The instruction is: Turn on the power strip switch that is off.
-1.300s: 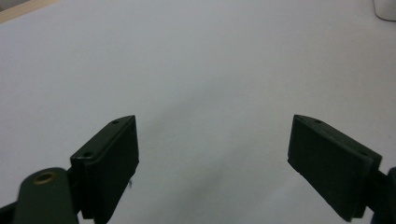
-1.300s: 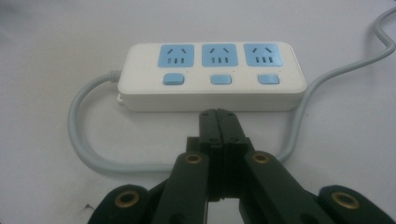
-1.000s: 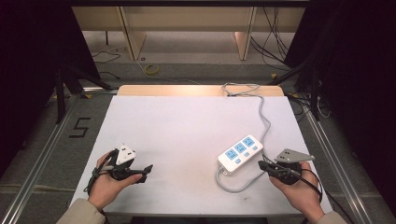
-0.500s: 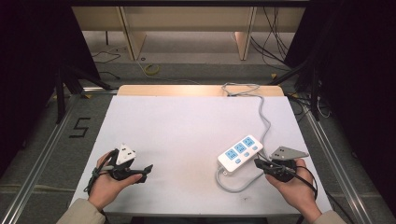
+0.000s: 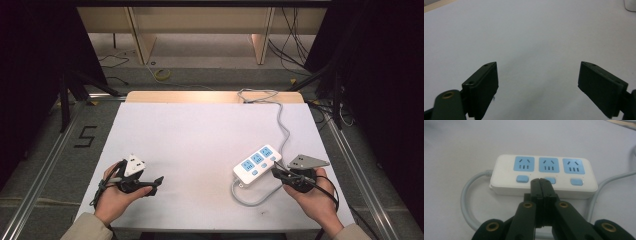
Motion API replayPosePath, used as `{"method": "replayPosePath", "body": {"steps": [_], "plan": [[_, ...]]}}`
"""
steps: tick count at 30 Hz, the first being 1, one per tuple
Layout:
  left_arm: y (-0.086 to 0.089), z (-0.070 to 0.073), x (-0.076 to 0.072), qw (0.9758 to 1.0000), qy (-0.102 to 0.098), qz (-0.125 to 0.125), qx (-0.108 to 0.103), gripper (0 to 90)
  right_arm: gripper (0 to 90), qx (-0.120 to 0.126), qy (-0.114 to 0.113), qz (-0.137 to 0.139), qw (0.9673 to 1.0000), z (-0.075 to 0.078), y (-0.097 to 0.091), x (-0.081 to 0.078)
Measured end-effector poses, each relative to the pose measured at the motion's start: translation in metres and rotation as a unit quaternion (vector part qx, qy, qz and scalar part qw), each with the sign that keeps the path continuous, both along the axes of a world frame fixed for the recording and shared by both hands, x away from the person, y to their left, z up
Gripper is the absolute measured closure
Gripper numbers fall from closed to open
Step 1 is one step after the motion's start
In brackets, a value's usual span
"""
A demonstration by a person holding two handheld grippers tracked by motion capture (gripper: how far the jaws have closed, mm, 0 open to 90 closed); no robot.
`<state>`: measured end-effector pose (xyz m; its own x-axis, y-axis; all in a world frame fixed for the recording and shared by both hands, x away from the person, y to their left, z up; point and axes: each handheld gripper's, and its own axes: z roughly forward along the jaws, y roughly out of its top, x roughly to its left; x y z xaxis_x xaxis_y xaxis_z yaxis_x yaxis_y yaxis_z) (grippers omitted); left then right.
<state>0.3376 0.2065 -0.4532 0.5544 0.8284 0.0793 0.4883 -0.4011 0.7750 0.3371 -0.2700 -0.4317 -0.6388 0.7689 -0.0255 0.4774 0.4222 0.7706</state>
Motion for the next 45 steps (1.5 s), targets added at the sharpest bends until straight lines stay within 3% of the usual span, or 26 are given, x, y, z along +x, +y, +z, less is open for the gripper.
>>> {"method": "replayPosePath", "body": {"steps": [45], "plan": [[-0.001, 0.000, 0.001, 1.0000, -0.001, -0.004, 0.003, 16.0, 90.0, -0.010, 0.005, 0.005, 0.9999, 0.009, 0.016, 0.018]]}}
